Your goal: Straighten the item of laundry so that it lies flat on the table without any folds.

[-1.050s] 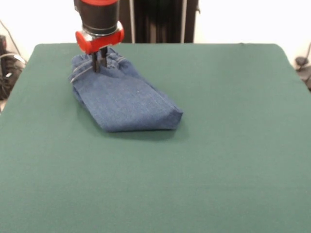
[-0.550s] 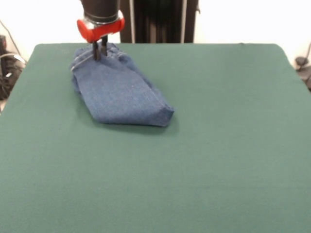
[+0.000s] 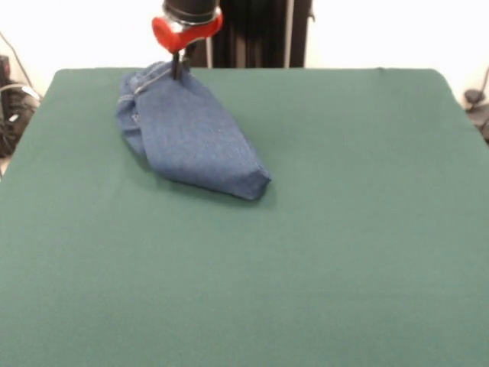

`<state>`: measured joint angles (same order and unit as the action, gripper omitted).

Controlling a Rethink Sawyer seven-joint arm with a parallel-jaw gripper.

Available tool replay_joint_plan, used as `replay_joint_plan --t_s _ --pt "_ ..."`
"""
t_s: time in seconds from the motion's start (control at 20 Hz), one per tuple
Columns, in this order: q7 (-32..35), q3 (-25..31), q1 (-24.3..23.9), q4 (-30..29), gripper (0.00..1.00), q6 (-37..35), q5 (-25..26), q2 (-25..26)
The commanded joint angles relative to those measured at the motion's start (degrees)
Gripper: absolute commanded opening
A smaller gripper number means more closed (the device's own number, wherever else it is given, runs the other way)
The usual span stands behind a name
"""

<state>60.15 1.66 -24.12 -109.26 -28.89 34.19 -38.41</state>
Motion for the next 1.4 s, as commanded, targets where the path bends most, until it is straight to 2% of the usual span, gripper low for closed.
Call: replay_joint_plan --t_s 0.05,0.35,0.65,0.95,1.1,1.4 --pt "12.35 0.02 5.98 -5.42 0.0 -4.21 -1.75 3.17" --pt "12.88 -1.46 10.83 -3.97 0.0 -10.33 -5.07 3.94" --pt "11.48 -2.04 12.39 -1.69 0.0 -15.66 -7.6 4.92" --pt "7.01 -1.77 11.09 3.75 0.0 -22.18 -7.73 4.54" --pt "5.58 -1.41 8.67 6.27 0.0 -25.45 -8.13 6.07" --pt "6.8 -0.08 7.39 6.6 0.0 -22.84 -8.11 7.55"
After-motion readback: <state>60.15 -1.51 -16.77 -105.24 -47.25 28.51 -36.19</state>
